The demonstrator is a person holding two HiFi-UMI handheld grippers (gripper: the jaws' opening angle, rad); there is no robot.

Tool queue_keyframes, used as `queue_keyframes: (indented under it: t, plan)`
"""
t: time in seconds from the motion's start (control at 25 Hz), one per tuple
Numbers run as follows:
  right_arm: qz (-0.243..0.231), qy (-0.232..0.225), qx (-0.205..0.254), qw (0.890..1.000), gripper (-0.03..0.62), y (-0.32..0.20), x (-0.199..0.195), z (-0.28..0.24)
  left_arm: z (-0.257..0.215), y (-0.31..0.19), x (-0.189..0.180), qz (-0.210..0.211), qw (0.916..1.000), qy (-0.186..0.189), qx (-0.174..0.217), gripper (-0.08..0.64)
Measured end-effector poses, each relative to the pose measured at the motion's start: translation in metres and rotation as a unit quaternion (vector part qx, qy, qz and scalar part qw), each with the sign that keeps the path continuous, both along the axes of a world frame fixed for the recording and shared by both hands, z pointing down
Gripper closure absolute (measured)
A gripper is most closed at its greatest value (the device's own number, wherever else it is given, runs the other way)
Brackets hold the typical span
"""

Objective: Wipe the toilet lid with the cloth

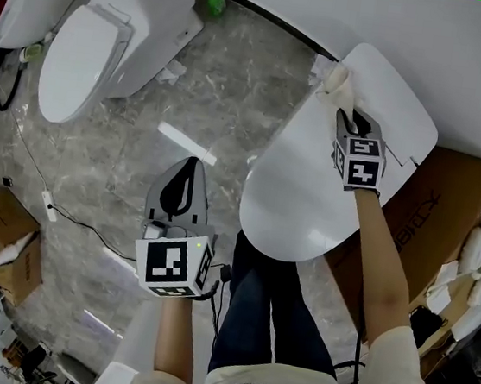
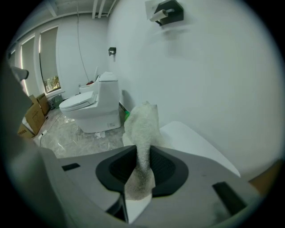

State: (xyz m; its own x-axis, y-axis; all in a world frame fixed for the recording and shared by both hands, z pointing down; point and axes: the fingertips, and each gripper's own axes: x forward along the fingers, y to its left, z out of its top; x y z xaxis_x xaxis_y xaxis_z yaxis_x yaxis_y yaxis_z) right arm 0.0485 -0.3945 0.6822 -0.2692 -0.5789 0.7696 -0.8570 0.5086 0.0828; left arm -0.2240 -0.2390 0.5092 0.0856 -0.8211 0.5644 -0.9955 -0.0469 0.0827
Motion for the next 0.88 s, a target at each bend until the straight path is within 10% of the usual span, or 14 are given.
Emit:
queue_keyframes:
  t: [0.44, 0.88]
  plan:
    - [-0.026, 0.062, -0.078, 0.995, 0.511, 0.0, -0.005, 0.072, 0.029, 0.008, -0.003, -0.008, 0.9998, 0.013, -0.014, 0.557]
    - [0.001, 0.03, -0.093, 0.995, 0.509, 0.012, -0.013, 0.077, 0.036, 0.01, -0.01, -0.018, 0.9995, 0.024, -0.013, 0.557]
